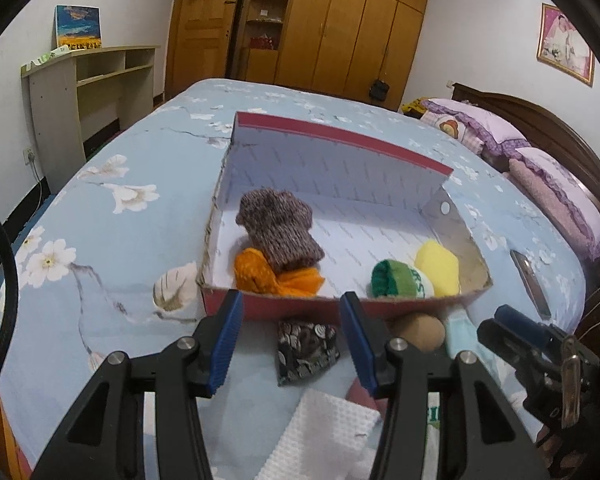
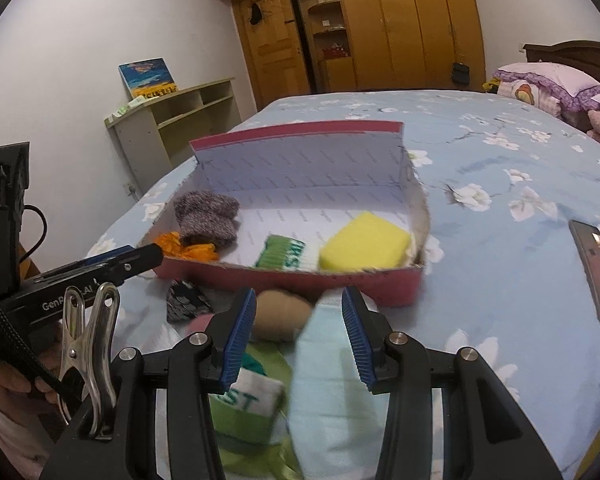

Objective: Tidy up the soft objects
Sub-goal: 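Grasp the patterned pouch with the left gripper while the right gripper grasps the blue mask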

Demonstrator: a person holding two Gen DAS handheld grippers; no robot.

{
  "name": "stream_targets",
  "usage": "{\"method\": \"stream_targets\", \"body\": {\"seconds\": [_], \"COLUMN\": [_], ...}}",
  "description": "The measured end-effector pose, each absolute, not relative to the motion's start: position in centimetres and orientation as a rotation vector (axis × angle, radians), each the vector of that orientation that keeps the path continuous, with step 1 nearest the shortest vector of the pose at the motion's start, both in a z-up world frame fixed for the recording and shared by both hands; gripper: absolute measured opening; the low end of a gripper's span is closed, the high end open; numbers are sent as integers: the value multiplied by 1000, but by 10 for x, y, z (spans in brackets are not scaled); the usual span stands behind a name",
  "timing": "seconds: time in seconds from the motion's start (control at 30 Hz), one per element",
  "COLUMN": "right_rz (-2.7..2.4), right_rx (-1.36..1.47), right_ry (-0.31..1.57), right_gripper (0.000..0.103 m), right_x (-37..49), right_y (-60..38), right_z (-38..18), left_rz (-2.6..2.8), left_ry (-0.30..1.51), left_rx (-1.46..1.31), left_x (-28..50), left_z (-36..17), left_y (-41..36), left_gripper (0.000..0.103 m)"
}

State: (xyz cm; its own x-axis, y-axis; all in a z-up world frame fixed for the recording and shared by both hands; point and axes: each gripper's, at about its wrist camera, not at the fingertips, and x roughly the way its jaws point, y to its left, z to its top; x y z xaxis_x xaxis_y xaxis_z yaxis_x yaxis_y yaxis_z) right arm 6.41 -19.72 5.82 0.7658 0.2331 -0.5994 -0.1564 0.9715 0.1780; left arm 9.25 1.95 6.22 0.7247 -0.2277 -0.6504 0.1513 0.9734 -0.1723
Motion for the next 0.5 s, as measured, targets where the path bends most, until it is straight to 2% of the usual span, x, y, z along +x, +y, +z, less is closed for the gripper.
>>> {"method": "stream_targets", "body": {"seconds": [0.5], "right_rz": [160], "right_rx": [187], "right_ry": [759], "right_gripper": [46], "right_x": [67], "right_y": [-230], "right_z": [29], "left_rz": [-216], "left_ry": [829], "left_rx": [-89], "left_x": [92], "left_z": [30], "left_y": [6], "left_gripper": [52]}}
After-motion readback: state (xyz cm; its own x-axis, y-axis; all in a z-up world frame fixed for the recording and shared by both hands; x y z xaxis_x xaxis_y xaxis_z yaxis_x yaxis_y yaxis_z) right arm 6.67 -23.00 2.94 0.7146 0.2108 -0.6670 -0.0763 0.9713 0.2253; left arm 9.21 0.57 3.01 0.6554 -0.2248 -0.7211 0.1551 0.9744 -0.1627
